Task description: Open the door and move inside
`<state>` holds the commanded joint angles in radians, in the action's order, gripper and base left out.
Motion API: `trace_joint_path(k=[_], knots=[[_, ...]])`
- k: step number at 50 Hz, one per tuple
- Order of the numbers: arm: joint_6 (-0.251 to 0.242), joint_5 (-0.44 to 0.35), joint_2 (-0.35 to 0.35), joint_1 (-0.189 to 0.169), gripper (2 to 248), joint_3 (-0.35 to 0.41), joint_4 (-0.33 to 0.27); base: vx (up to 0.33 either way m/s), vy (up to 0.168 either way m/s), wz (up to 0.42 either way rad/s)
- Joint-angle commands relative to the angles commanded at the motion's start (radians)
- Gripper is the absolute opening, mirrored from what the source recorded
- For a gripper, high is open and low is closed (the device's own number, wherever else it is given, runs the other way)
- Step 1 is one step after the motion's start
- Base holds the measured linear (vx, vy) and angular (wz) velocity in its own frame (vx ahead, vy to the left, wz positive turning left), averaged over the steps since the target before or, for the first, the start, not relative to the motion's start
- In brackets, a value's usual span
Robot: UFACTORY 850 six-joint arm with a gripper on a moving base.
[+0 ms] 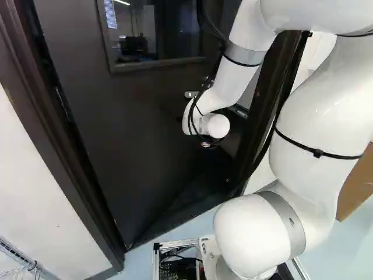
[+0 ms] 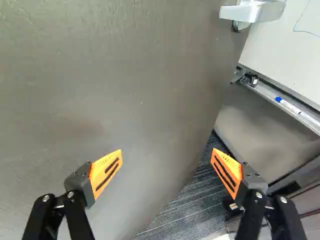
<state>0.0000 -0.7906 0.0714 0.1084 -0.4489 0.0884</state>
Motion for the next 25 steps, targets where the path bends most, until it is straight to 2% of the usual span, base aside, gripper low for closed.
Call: trace_joint_path(k=[25], knots=[[0.000,0.000,0.049,-0.002,247,-0.053,0.015,0.000,0.000,0.000]])
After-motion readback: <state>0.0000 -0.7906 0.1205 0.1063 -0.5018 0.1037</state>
